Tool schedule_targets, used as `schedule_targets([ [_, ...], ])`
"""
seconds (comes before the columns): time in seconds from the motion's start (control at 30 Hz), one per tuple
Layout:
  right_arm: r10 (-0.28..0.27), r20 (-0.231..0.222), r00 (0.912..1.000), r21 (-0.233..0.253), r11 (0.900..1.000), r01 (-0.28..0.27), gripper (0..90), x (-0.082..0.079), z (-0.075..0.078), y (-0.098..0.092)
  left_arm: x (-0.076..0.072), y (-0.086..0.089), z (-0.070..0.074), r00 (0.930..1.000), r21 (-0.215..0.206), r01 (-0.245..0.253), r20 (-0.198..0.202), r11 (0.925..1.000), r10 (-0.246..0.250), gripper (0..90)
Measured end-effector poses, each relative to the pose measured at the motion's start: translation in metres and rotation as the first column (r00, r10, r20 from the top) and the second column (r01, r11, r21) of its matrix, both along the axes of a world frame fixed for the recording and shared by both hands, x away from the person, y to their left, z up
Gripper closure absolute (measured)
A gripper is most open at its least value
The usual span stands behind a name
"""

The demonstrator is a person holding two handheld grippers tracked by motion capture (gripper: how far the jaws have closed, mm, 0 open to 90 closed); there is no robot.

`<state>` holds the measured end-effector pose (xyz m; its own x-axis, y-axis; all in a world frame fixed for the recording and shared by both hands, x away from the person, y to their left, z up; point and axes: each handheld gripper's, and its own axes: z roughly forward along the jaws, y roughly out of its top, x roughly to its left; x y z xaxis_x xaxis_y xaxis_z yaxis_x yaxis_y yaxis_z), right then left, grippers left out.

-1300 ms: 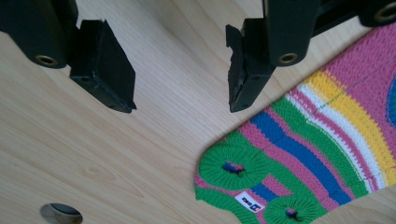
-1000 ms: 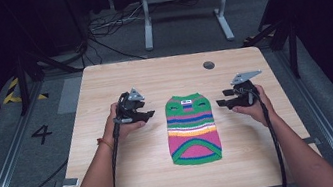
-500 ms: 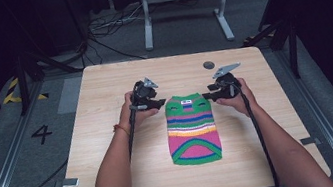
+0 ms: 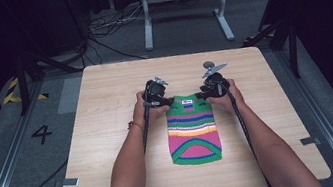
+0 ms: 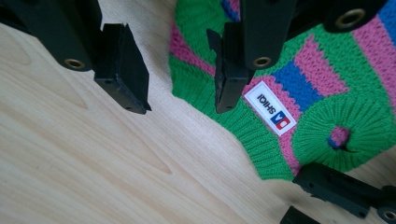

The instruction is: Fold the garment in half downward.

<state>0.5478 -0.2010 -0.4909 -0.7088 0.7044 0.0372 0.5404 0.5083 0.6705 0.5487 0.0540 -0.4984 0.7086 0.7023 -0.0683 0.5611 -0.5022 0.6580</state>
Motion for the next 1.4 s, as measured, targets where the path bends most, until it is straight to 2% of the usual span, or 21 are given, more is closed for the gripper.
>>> schedule_targets([
  [0.07, -0.009, -0.007, 0.9999, -0.016, 1.0, 0.009, 54.8, 0.001, -0.004, 0.0, 0.0, -0.001, -0.001, 0.9999, -0.013, -0.012, -0.004, 0.9999, 0.012, 46.0],
  [0.17, -0.028, -0.026, 0.9993, 0.013, 1.0, 0.028, 52.6, 0.003, -0.007, -0.002, 0.0, 0.0, 0.0, 1.0, -0.012, -0.008, 0.002, 0.9999, 0.008, 44.1],
  [0.23, -0.032, -0.031, 0.999, 0.015, 0.999, 0.033, 51.0, 0.003, -0.008, -0.004, 0.002, 0.0, 0.003, 0.9998, -0.034, -0.012, 0.018, 0.9993, 0.013, 41.7],
  [0.3, -0.04, -0.035, 0.9986, 0.022, 0.999, 0.041, 49.8, 0.004, -0.009, -0.005, 0.004, -0.002, 0.003, 0.9998, -0.037, -0.004, 0.02, 0.9993, 0.005, 39.9],
  [0.37, -0.045, -0.037, 0.9983, 0.032, 0.998, 0.046, 50.0, 0.004, -0.01, -0.006, 0.005, -0.007, 0.0, 1.0, -0.02, -0.002, 0.01, 0.9998, 0.002, 39.8],
  [0.47, -0.04, -0.041, 0.9983, 0.022, 0.999, 0.041, 54.2, 0.003, -0.009, -0.004, 0.006, -0.011, -0.005, 1.0, -0.044, 0.004, -0.004, 0.999, -0.004, 40.5],
  [0.6, -0.024, -0.047, 0.9986, 0.026, 0.999, 0.025, 62.6, 0.003, -0.008, -0.003, 0.006, -0.012, -0.006, 0.9997, -0.047, 0.024, -0.009, 0.9986, -0.025, 46.0],
  [0.7, -0.016, -0.061, 0.998, 0.046, 0.999, 0.018, 73.4, 0.003, -0.008, -0.002, 0.004, -0.014, -0.004, 0.9973, -0.042, 0.07, -0.021, 0.9967, -0.07, 60.3],
  [0.73, -0.009, -0.066, 0.9978, 0.051, 0.999, 0.012, 76.8, 0.003, -0.009, -0.002, 0.004, -0.015, -0.004, 0.9957, -0.051, 0.087, -0.029, 0.9949, -0.088, 68.9],
  [0.77, -0.008, -0.068, 0.9976, 0.057, 0.998, 0.012, 78.9, 0.003, -0.009, -0.002, 0.003, -0.016, -0.004, 0.9954, -0.054, 0.089, -0.029, 0.9945, -0.091, 73.8],
  [0.93, 0.002, -0.064, 0.998, 0.044, 0.999, 0.001, 81.9, 0.001, -0.007, 0.0, 0.002, -0.018, -0.001, 0.994, -0.028, 0.105, -0.029, 0.9941, -0.105, 81.7],
  [0.97, 0.008, -0.053, 0.9986, 0.035, 0.999, -0.006, 83.4, 0.001, -0.006, 0.002, 0.002, -0.02, 0.002, 0.994, 0.002, 0.109, -0.01, 0.994, -0.109, 82.0],
  [1.07, 0.016, -0.036, 0.9992, 0.038, 0.999, -0.015, 83.6, 0.0, -0.003, 0.002, 0.002, -0.02, 0.006, 0.9941, 0.009, 0.108, 0.007, 0.9941, -0.108, 82.3],
  [1.13, 0.025, -0.018, 0.9995, 0.043, 0.999, -0.024, 83.6, -0.001, 0.002, 0.004, 0.0, -0.022, 0.013, 0.9919, 0.041, 0.119, 0.04, 0.9921, -0.12, 82.4],
  [1.3, 0.041, 0.02, 0.999, 0.062, 0.997, -0.042, 83.7, -0.006, 0.015, 0.003, -0.005, -0.017, 0.029, 0.9899, 0.046, 0.117, 0.076, 0.9921, -0.12, 82.4],
  [1.4, 0.048, 0.043, 0.9979, 0.074, 0.996, -0.051, 83.7, -0.009, 0.023, 0.002, -0.008, -0.014, 0.038, 0.9862, 0.049, 0.123, 0.106, 0.9912, -0.128, 82.4],
])
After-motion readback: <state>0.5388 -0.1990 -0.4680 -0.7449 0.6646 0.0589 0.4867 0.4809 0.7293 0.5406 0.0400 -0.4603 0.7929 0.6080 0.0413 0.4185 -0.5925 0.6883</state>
